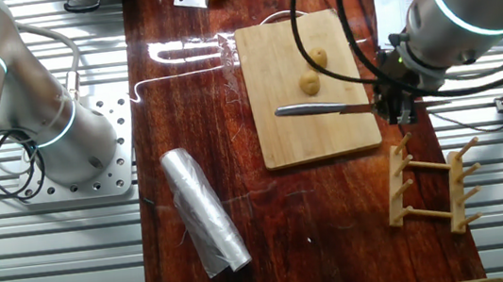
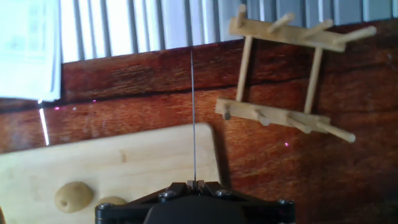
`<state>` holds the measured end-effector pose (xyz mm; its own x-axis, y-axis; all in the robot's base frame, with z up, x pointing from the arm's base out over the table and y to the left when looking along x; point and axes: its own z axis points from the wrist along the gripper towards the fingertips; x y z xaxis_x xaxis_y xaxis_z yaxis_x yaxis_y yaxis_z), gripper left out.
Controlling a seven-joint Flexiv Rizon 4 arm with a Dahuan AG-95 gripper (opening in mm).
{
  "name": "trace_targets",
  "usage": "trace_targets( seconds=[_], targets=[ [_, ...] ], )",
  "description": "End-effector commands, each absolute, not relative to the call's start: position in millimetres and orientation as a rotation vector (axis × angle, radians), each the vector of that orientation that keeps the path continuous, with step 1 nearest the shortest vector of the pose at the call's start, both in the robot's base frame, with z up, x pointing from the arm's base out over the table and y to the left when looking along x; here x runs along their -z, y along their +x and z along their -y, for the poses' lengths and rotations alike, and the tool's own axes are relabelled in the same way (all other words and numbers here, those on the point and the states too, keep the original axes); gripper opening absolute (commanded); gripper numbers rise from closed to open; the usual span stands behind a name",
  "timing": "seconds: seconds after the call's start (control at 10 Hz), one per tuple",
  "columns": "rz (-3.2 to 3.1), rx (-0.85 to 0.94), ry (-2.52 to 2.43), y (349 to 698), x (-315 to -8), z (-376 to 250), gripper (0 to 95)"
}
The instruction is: Chop the potatoes
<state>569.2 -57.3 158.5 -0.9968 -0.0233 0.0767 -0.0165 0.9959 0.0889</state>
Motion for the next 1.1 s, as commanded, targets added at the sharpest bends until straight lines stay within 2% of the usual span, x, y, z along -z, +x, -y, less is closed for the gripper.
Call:
trace_targets(
  seconds=[0.1,0.3,0.7,1.1],
  targets=[
    [3.042,0.142,0.208,570.3,-158.6,57.4,0.0],
    [3.043,0.144,0.177,566.7,-158.8,47.5,0.0],
    [3.06,0.113,-0.008,557.0,-145.4,-14.8,0.0],
    [3.058,0.114,0.092,557.0,-145.4,-14.8,0.0]
  ],
)
